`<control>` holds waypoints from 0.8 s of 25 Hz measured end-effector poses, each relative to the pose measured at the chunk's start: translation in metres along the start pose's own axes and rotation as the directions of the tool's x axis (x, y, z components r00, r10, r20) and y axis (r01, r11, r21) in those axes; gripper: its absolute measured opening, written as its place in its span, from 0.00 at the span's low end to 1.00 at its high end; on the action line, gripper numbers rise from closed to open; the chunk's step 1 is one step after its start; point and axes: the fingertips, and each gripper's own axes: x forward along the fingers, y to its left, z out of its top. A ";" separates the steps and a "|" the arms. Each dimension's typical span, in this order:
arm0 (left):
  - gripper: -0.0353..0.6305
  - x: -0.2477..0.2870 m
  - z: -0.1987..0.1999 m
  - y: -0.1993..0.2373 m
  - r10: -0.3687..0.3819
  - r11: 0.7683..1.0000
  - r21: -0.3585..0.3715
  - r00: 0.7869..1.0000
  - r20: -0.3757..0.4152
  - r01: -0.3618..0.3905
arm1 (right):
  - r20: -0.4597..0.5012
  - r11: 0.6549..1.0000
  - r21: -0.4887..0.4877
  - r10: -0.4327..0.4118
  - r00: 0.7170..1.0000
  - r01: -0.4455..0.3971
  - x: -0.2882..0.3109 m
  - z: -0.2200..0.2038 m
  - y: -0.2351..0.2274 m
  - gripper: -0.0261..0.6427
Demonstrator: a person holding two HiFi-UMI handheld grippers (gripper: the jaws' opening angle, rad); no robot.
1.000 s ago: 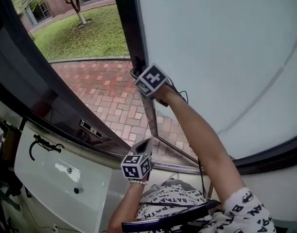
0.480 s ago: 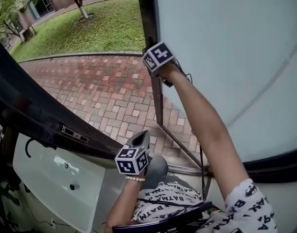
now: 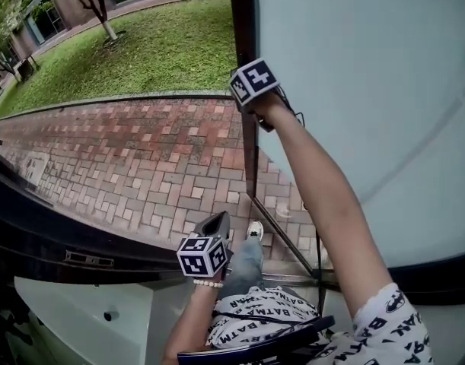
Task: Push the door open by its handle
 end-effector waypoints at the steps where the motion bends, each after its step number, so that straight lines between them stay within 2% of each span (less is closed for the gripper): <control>1: 0.03 0.012 0.002 0.002 -0.006 1.000 0.000 1.000 0.001 0.006 | 0.000 1.000 0.008 -0.013 1.000 0.013 -0.001 0.000 -0.014 0.06; 5: 0.03 0.059 0.008 0.009 -0.024 1.000 0.001 1.000 -0.004 0.024 | -0.006 0.997 0.035 -0.075 0.997 0.075 -0.003 -0.001 -0.074 0.06; 10: 0.03 0.081 0.009 0.029 -0.005 1.000 -0.012 1.000 0.001 0.005 | 0.007 0.984 0.108 -0.143 0.990 0.141 -0.021 -0.019 -0.140 0.06; 15: 0.03 0.122 0.032 0.043 -0.006 1.000 -0.011 1.000 -0.027 0.005 | -0.007 0.955 0.183 -0.235 0.972 0.232 -0.034 -0.029 -0.235 0.06; 20: 0.03 0.144 0.041 0.044 -0.038 0.999 -0.007 0.998 -0.057 0.037 | -0.027 0.916 0.244 -0.321 0.947 0.318 -0.064 -0.049 -0.310 0.06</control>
